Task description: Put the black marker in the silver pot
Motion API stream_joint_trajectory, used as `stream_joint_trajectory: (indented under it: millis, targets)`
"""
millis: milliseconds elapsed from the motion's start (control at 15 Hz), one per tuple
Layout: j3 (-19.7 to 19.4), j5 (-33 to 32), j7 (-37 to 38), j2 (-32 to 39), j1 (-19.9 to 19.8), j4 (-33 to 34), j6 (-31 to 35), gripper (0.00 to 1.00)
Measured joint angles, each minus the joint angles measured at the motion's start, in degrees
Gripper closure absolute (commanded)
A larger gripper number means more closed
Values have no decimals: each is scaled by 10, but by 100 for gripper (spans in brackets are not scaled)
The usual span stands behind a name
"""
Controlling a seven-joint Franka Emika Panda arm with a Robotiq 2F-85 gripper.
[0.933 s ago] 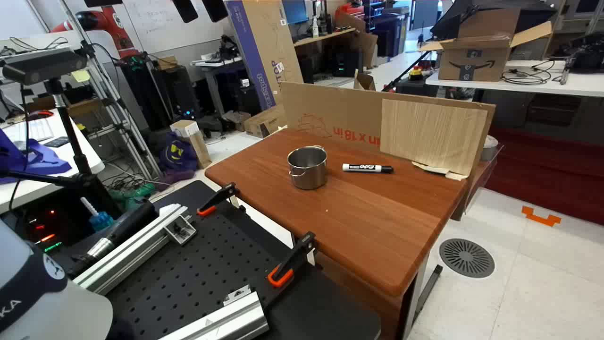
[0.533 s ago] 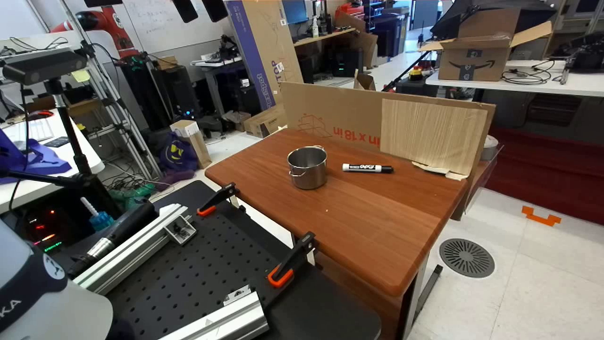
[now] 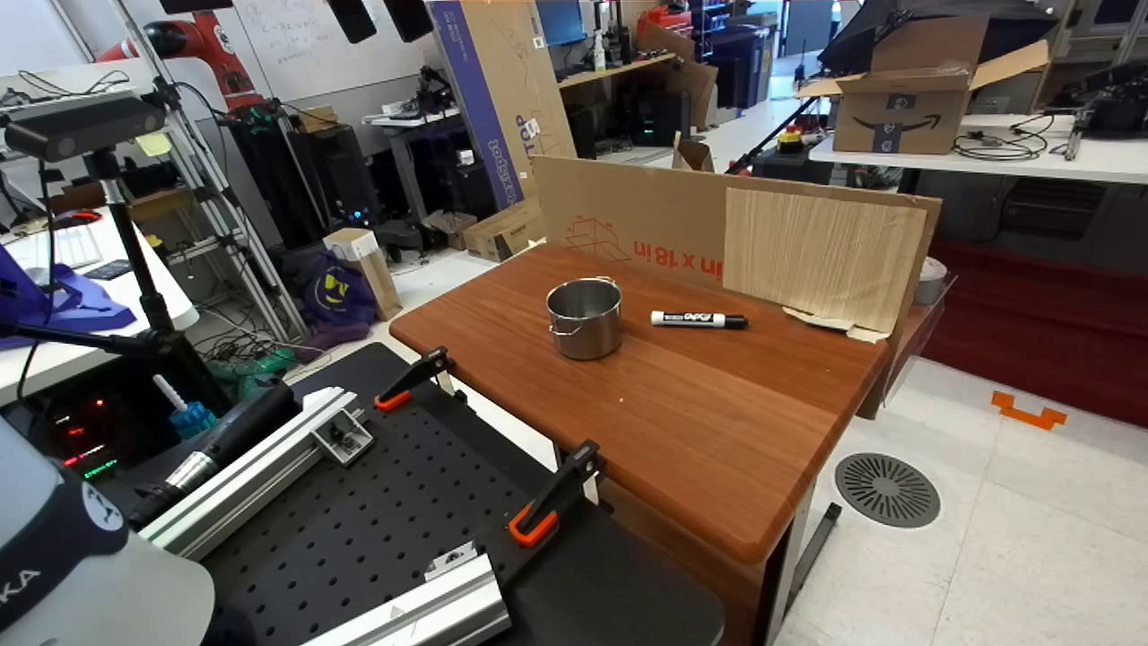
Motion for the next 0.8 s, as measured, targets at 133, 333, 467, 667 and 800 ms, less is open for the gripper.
stream_joint_trajectory:
  millis: [133,333,467,667,800]
  targets:
    - [0,0,0,0,0,0,0,0]
    - [-1,0,2,10,0,2,20,0]
    - [-3,1,4,33,0,10,46,0]
    - [-14,6,4,89,0,34,86,0]
    - [-21,16,4,134,0,54,112,0]
